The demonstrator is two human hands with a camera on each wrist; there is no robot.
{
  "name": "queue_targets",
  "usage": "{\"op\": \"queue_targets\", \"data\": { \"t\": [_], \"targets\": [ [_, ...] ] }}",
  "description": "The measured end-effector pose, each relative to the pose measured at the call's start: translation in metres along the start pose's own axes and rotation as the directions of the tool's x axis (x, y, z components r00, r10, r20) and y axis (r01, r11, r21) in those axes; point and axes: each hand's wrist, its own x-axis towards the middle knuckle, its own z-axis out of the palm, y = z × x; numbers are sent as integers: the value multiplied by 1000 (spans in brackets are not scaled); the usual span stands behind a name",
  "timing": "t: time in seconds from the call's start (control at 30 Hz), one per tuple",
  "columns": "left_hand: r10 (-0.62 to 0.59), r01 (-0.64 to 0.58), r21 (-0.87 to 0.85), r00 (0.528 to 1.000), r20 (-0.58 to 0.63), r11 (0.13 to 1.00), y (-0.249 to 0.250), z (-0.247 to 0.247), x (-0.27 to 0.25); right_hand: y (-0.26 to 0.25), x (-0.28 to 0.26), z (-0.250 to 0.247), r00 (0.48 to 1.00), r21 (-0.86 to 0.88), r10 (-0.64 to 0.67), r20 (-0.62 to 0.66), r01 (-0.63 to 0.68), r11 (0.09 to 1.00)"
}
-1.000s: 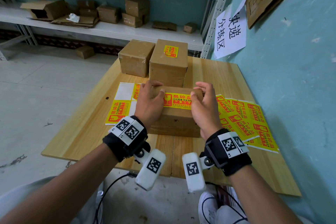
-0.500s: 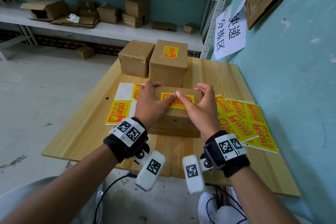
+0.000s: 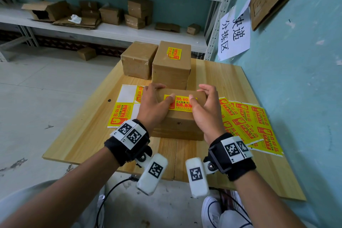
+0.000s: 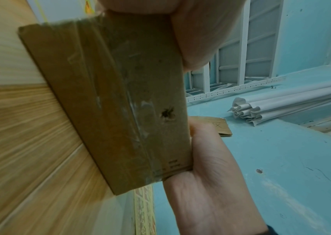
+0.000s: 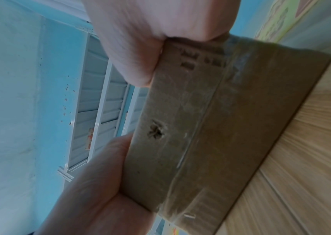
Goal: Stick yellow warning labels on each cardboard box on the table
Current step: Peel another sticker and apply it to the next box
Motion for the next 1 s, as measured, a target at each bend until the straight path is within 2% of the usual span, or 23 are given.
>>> {"op": "queue_targets", "data": {
  "t": [0.33,0.53,0.63,0.77,1.0],
  "targets": [
    [-16,18,-69,1000,20,997,-2,-1,1,-1,0,-3,999,19,7,36,-8,1000],
    [-41,41,-118,999,3,992,-1,-3,-1,-1,0,-5,999,35,35,9,-35,999],
    [-59,65,-83,996,68,994,-1,-5,-2,-2,-3,-9,994,29,64,90,-67,997],
    [-24,25,-9,986,168,1000,-3,-12,-4,0,-9,-13,985,-85,65,162,-51,995],
    [-52,71,-50,951,305,996,-4,-29,-4,6,-8,-18,970,-1,66,233,-67,998]
  ]
}}
